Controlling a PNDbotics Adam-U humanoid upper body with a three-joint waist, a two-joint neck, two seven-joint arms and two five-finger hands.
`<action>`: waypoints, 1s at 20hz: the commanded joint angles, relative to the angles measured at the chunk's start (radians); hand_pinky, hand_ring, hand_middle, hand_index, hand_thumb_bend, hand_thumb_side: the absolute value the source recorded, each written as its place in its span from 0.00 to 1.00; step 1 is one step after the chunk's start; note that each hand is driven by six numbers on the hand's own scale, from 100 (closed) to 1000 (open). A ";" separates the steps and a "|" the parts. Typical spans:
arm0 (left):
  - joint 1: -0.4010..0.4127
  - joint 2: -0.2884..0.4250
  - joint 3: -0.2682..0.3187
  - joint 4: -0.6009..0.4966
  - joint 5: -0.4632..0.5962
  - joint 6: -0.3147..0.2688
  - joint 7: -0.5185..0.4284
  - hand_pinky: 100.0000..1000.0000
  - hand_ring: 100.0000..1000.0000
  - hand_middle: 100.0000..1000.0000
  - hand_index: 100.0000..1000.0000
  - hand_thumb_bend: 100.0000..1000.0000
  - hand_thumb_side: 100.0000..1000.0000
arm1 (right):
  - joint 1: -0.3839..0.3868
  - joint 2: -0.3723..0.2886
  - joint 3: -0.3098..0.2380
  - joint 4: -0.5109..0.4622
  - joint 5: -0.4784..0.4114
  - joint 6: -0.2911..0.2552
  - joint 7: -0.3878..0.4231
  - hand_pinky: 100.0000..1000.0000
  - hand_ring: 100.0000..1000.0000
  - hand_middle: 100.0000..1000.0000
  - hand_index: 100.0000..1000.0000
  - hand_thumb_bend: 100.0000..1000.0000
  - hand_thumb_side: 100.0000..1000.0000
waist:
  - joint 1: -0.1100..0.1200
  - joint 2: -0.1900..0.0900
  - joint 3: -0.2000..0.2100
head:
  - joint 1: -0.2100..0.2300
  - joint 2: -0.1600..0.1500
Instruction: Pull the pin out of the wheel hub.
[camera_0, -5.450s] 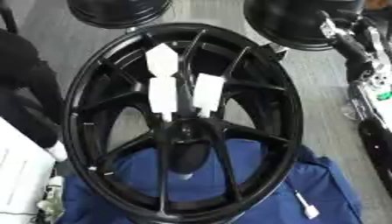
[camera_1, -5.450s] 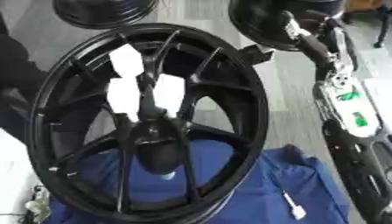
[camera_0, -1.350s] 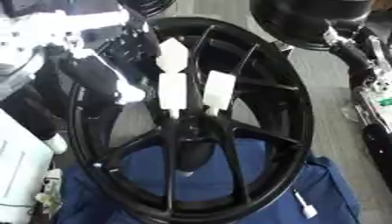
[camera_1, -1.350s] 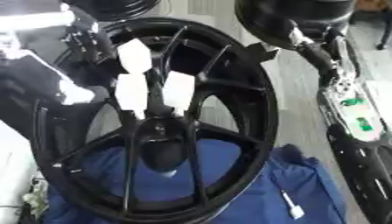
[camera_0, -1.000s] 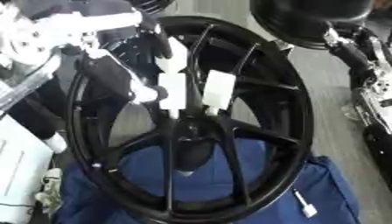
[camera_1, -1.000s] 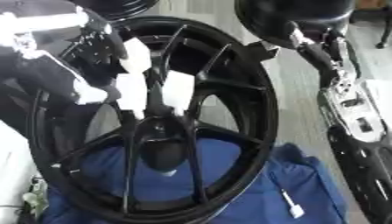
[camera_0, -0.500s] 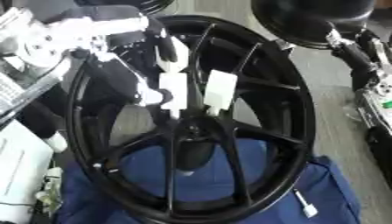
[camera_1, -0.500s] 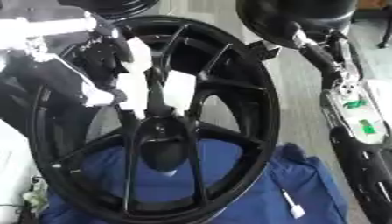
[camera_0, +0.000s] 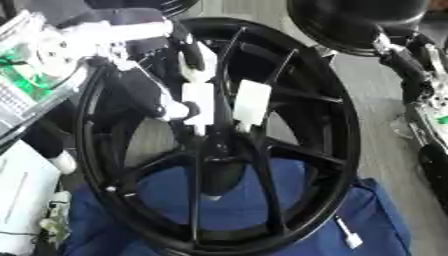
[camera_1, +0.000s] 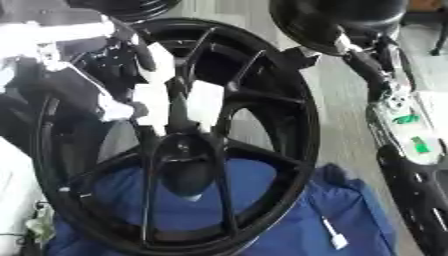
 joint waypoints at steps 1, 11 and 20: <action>-0.016 0.001 0.004 0.007 -0.009 0.087 -0.101 0.66 0.71 0.72 0.70 0.34 0.01 | -0.011 -0.020 -0.006 -0.008 -0.006 -0.003 0.002 0.79 0.64 0.64 0.74 0.45 0.28 | 0.001 -0.015 -0.001 | 0.004 -0.012; -0.013 -0.009 0.001 0.015 -0.018 0.081 -0.111 0.65 0.66 0.67 0.69 0.32 0.02 | -0.011 -0.020 -0.005 -0.005 -0.009 -0.004 0.007 0.79 0.64 0.64 0.74 0.45 0.28 | -0.002 -0.010 -0.001 | 0.006 -0.011; -0.018 -0.008 0.004 -0.007 -0.003 0.087 -0.122 0.65 0.64 0.64 0.68 0.31 0.02 | -0.011 -0.020 -0.005 0.000 -0.009 -0.004 0.008 0.79 0.64 0.64 0.74 0.44 0.29 | -0.003 -0.011 -0.001 | 0.005 -0.013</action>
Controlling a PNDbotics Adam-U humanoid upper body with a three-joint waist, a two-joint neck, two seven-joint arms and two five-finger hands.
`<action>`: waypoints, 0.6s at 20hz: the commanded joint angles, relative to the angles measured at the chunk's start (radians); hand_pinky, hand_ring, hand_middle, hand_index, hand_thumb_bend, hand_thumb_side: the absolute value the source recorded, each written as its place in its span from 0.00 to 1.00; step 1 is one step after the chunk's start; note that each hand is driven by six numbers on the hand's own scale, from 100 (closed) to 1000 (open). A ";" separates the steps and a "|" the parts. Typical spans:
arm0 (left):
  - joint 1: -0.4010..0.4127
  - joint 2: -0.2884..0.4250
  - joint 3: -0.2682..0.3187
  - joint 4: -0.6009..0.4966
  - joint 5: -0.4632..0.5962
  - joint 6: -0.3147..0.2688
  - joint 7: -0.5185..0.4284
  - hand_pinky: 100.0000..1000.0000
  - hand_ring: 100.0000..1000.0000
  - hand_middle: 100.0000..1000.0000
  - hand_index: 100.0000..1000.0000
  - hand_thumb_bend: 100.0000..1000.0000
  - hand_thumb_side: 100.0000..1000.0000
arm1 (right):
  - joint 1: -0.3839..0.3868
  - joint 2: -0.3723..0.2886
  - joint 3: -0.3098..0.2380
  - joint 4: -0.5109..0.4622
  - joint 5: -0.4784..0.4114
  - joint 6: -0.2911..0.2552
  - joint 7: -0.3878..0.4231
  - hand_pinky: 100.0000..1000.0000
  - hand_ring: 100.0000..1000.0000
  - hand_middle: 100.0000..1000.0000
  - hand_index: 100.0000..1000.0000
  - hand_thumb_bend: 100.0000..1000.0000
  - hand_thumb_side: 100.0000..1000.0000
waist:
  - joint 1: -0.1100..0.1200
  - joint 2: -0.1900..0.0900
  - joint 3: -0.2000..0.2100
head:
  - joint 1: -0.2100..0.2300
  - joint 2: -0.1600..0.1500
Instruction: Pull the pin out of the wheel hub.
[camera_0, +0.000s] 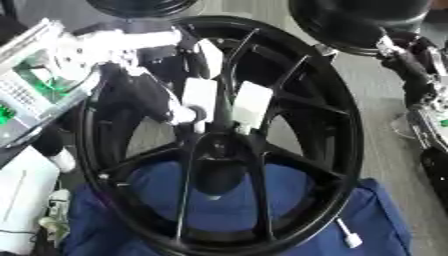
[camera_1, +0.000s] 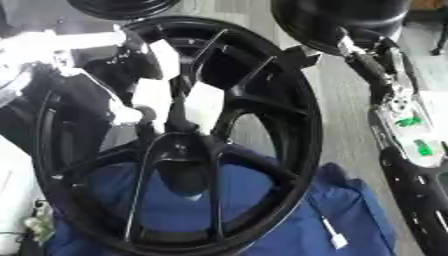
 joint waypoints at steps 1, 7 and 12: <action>-0.019 0.009 0.009 -0.018 0.005 0.104 -0.108 0.64 0.63 0.64 0.68 0.30 0.02 | -0.011 -0.021 -0.005 -0.007 -0.004 -0.002 0.002 0.79 0.64 0.64 0.74 0.44 0.29 | 0.002 -0.019 -0.001 | 0.000 -0.010; -0.021 0.005 0.001 -0.015 -0.001 0.104 -0.125 0.64 0.63 0.64 0.67 0.30 0.01 | -0.013 -0.021 -0.005 -0.007 -0.003 -0.003 0.001 0.79 0.64 0.64 0.74 0.44 0.29 | 0.003 -0.019 -0.002 | -0.001 -0.015; -0.024 0.004 -0.004 -0.014 -0.019 0.098 -0.157 0.64 0.62 0.63 0.67 0.30 0.02 | -0.011 -0.020 -0.005 -0.006 -0.004 -0.003 0.001 0.79 0.64 0.64 0.74 0.43 0.29 | 0.005 -0.020 -0.002 | 0.002 -0.018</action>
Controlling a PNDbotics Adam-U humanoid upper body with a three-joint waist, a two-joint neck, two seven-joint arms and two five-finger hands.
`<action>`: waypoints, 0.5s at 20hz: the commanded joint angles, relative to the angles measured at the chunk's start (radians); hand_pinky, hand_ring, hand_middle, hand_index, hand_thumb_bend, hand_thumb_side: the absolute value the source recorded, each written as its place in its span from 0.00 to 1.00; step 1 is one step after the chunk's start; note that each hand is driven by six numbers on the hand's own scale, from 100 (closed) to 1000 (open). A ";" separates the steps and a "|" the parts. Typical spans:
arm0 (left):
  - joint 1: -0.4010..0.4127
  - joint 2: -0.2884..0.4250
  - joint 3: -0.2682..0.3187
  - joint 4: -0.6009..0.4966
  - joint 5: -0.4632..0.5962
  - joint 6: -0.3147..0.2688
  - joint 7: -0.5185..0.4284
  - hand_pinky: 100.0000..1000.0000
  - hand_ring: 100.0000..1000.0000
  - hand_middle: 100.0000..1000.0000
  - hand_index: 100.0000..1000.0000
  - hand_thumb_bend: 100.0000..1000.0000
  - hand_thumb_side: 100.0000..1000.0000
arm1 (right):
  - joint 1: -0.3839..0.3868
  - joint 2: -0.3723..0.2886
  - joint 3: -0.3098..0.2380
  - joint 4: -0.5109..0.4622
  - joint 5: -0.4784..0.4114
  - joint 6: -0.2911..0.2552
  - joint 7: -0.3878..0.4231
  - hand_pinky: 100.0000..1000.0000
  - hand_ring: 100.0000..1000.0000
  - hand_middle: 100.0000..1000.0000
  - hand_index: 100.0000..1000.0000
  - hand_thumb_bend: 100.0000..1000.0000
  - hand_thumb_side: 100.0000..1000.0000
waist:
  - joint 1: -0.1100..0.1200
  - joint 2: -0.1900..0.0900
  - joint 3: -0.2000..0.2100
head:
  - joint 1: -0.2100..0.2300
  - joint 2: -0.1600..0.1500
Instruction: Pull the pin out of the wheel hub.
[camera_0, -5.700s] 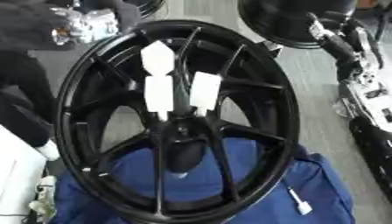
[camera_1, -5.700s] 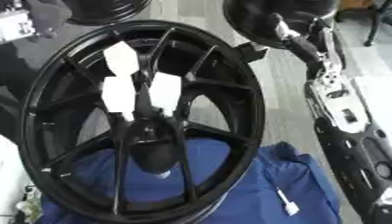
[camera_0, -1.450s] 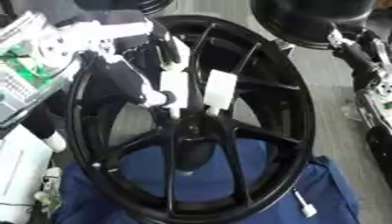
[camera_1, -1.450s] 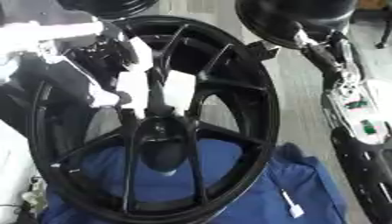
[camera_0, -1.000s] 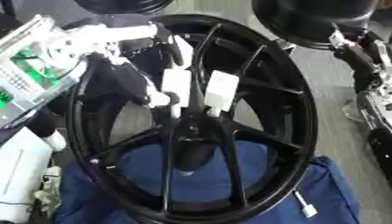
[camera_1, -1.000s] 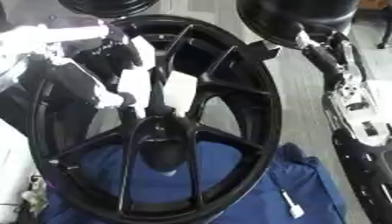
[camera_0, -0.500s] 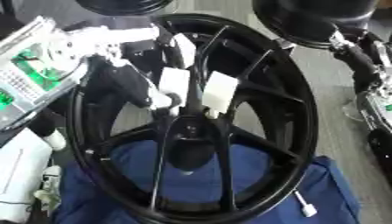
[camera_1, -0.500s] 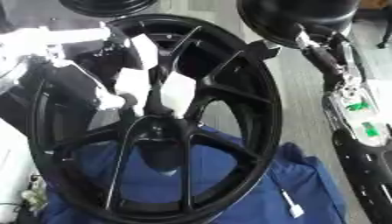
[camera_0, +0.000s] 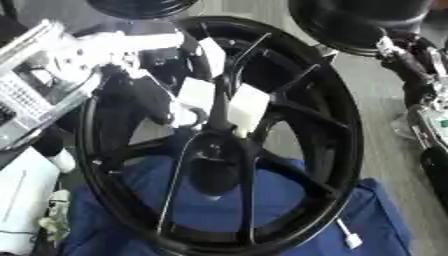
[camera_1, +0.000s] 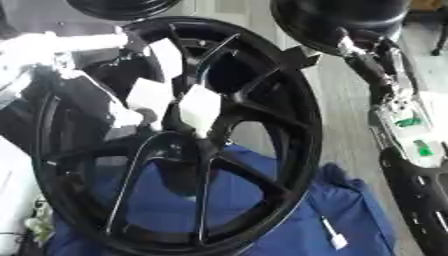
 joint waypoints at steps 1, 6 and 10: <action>-0.025 0.003 0.002 -0.012 -0.018 0.117 -0.144 0.63 0.61 0.62 0.66 0.30 0.01 | -0.011 -0.019 -0.005 -0.005 -0.004 -0.003 0.001 0.79 0.64 0.64 0.74 0.43 0.29 | 0.004 -0.020 -0.002 | 0.002 -0.015; -0.027 0.007 0.000 -0.019 -0.059 0.113 -0.178 0.64 0.61 0.62 0.66 0.30 0.00 | -0.009 -0.020 -0.006 -0.003 -0.005 -0.003 0.000 0.79 0.64 0.64 0.74 0.42 0.29 | 0.005 -0.020 -0.001 | 0.003 -0.014; -0.026 0.013 0.003 -0.018 -0.087 0.105 -0.202 0.64 0.63 0.64 0.67 0.29 0.00 | -0.006 -0.020 -0.006 -0.002 -0.007 -0.004 0.001 0.79 0.64 0.64 0.74 0.42 0.30 | 0.005 -0.019 0.000 | 0.004 -0.017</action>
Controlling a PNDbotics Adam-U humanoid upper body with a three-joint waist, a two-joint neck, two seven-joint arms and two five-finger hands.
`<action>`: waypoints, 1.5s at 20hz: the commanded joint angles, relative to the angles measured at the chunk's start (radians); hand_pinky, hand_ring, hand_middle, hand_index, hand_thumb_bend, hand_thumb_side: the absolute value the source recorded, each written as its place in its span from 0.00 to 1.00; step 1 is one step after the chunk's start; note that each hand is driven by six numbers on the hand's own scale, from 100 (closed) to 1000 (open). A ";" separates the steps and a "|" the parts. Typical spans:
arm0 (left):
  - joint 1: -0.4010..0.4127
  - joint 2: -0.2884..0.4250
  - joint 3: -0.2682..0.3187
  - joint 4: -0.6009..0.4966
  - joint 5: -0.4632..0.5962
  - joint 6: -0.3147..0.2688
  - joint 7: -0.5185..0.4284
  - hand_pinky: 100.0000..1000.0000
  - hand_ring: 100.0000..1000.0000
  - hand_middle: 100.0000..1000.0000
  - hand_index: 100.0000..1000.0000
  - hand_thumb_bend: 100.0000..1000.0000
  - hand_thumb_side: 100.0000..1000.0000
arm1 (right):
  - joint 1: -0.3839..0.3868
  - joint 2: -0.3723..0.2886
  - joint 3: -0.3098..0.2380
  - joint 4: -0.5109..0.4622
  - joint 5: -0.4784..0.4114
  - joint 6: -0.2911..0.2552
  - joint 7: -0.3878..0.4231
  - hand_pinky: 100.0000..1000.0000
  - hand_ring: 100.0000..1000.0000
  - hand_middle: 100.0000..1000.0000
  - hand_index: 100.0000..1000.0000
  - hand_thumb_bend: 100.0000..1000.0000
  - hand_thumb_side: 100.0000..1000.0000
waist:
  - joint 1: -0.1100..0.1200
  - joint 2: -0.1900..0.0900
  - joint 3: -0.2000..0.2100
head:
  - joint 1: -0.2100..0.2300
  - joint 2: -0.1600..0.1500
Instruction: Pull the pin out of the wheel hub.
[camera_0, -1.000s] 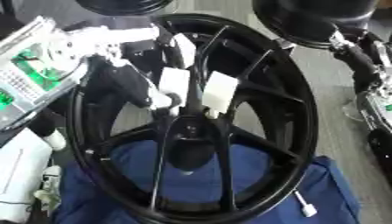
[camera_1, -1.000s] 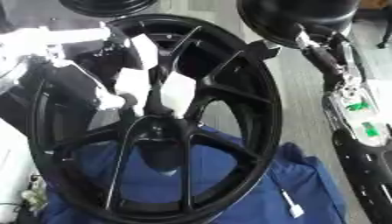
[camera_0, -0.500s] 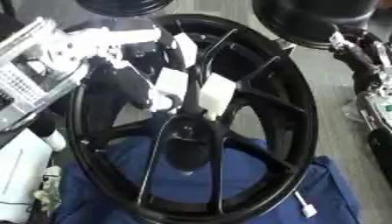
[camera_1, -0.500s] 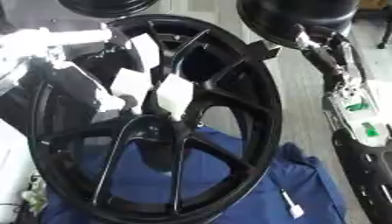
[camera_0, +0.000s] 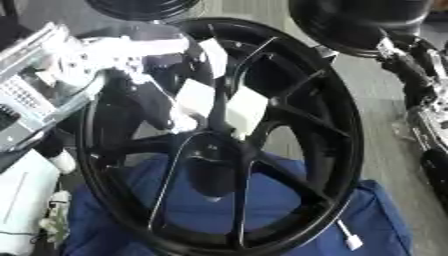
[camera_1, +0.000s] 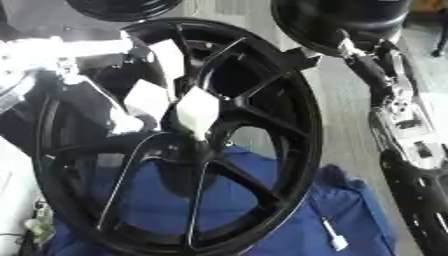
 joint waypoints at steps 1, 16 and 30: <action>-0.018 0.014 0.008 -0.009 -0.026 0.141 -0.170 0.64 0.63 0.65 0.67 0.29 0.00 | -0.007 -0.020 -0.006 -0.008 -0.004 -0.004 0.001 0.79 0.64 0.64 0.74 0.42 0.30 | 0.005 -0.019 0.000 | 0.003 -0.015; -0.006 0.020 0.026 0.012 -0.059 0.116 -0.238 0.68 0.71 0.71 0.74 0.28 0.00 | -0.003 -0.021 -0.005 -0.005 -0.009 -0.005 0.004 0.79 0.64 0.64 0.74 0.40 0.30 | 0.001 -0.017 0.001 | 0.007 -0.018; 0.001 0.027 0.016 0.027 -0.071 0.067 -0.241 0.66 0.67 0.66 0.67 0.27 0.00 | -0.003 -0.022 -0.002 -0.004 -0.013 -0.005 0.008 0.79 0.64 0.64 0.74 0.39 0.31 | -0.002 -0.016 0.002 | 0.009 -0.019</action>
